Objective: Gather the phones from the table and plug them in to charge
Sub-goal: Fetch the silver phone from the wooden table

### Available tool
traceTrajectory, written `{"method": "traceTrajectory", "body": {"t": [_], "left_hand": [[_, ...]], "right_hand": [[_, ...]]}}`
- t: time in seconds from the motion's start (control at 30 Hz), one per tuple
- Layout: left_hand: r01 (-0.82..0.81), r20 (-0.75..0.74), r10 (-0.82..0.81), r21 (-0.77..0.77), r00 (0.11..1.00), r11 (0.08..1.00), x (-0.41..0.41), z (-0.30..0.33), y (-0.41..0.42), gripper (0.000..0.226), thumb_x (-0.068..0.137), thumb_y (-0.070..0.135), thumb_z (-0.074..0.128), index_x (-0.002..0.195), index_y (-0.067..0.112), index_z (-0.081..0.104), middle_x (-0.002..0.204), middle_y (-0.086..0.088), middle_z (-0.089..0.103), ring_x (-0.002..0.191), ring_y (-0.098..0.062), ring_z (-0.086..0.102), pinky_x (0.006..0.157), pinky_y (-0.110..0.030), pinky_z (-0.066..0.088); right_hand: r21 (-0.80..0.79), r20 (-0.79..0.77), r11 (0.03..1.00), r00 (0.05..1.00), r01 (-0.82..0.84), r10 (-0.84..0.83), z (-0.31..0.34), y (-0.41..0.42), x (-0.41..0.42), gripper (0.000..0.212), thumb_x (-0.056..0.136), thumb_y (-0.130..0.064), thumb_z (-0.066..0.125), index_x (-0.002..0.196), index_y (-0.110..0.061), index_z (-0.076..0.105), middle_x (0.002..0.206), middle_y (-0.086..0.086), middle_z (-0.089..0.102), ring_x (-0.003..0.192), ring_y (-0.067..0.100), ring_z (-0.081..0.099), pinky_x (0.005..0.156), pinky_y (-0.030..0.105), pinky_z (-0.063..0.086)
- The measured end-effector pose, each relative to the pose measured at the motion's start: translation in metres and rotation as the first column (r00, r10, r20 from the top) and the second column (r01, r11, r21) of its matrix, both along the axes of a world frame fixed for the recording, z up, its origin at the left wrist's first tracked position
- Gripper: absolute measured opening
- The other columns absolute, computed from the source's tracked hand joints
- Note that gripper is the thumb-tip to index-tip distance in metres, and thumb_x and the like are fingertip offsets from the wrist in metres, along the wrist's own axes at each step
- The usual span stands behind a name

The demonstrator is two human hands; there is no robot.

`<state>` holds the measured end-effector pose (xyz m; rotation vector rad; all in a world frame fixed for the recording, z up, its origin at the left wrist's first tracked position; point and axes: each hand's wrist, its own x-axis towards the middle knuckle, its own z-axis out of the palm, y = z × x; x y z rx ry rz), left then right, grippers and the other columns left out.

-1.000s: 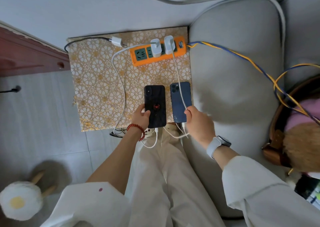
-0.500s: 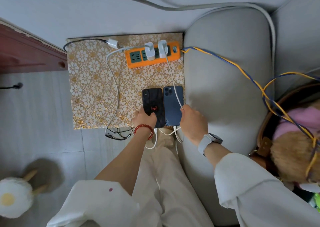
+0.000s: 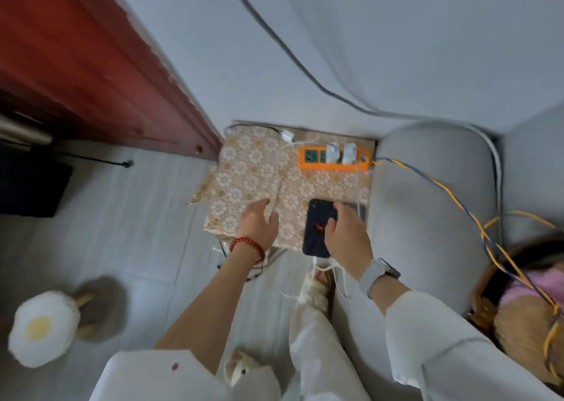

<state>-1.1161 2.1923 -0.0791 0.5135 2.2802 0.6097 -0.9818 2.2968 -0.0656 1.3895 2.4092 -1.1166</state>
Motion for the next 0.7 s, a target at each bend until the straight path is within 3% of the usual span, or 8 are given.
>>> {"method": "traceTrajectory", "body": {"t": [0.03,0.1,0.17,0.23,0.3,0.43,0.57,0.7], "left_hand": [[-0.005,-0.047,0.006,0.025,0.999,1.0,-0.011,0.018,-0.018,0.043,0.09,0.022,0.045,0.132,0.011,0.04,0.14,-0.011,0.04,0.127,-0.027,0.04,0.107,-0.041,0.035],[-0.041,-0.138,0.05,0.063,0.989,0.997,-0.033,0.051,-0.06,0.043,0.091,0.022,0.044,0.132,0.012,0.039,0.14,-0.011,0.041,0.127,-0.027,0.04,0.107,-0.042,0.034],[-0.111,-0.231,0.135,0.115,0.964,0.987,-0.051,0.087,-0.118,0.042,0.091,0.022,0.044,0.132,0.013,0.04,0.138,-0.011,0.042,0.125,-0.028,0.042,0.105,-0.04,0.036],[-0.168,-0.321,0.214,0.164,0.923,0.972,-0.064,0.12,-0.181,0.042,0.091,0.023,0.044,0.132,0.014,0.04,0.138,-0.01,0.043,0.124,-0.027,0.043,0.105,-0.037,0.036],[-0.238,-0.412,0.303,0.202,0.859,0.95,-0.071,0.154,-0.263,0.041,0.091,0.023,0.045,0.131,0.012,0.042,0.136,-0.01,0.046,0.124,-0.027,0.043,0.104,-0.036,0.034],[-0.401,-0.533,0.466,0.241,0.706,0.884,-0.061,0.206,-0.439,0.04,0.089,0.02,0.049,0.128,0.01,0.046,0.13,-0.013,0.051,0.121,-0.028,0.046,0.102,-0.033,0.035],[-0.59,-0.574,0.627,0.286,0.526,0.755,-0.017,0.246,-0.615,0.039,0.088,0.018,0.051,0.126,0.01,0.048,0.129,-0.014,0.052,0.119,-0.03,0.047,0.101,-0.032,0.035],[-0.779,-0.6,0.754,0.326,0.267,0.535,0.062,0.273,-0.78,0.039,0.087,0.018,0.053,0.124,0.007,0.05,0.124,-0.016,0.054,0.117,-0.031,0.049,0.1,-0.033,0.036]], "right_hand": [[-0.016,-0.025,0.998,0.998,-0.059,0.059,0.016,-0.01,-0.015,0.037,0.095,-0.017,0.035,0.131,-0.006,0.04,0.131,0.016,0.05,0.116,0.03,0.049,0.092,0.039,0.043],[-0.049,-0.093,0.983,0.98,-0.179,0.174,0.047,-0.037,-0.046,0.035,0.096,-0.02,0.033,0.126,-0.007,0.046,0.109,0.015,0.062,0.081,0.023,0.059,0.064,0.031,0.046],[-0.035,-0.166,0.955,0.944,-0.296,0.286,0.082,-0.08,-0.078,0.033,0.096,-0.02,0.033,0.123,-0.009,0.05,0.087,0.007,0.063,0.057,0.013,0.05,0.049,0.025,0.036],[0.006,-0.224,0.925,0.901,-0.381,0.372,0.117,-0.129,-0.106,0.032,0.096,-0.02,0.035,0.121,-0.01,0.052,0.098,0.01,0.065,0.076,0.023,0.061,0.063,0.033,0.047],[0.065,-0.271,0.886,0.846,-0.459,0.458,0.151,-0.196,-0.132,0.03,0.094,-0.018,0.037,0.116,-0.009,0.055,0.111,0.015,0.065,0.102,0.033,0.059,0.082,0.038,0.047],[0.171,-0.374,0.789,0.702,-0.591,0.606,0.205,-0.347,-0.162,0.026,0.092,-0.015,0.042,0.11,-0.008,0.06,0.112,0.016,0.066,0.106,0.034,0.058,0.088,0.037,0.044],[0.191,-0.42,0.589,0.477,-0.785,0.772,0.243,-0.511,-0.175,0.026,0.092,-0.016,0.04,0.11,-0.012,0.059,0.112,0.01,0.067,0.105,0.032,0.058,0.088,0.034,0.043],[0.196,-0.432,0.294,0.186,-0.936,0.882,0.272,-0.697,-0.163,0.026,0.091,-0.017,0.041,0.107,-0.016,0.061,0.11,0.011,0.069,0.106,0.031,0.058,0.088,0.035,0.046]]}}
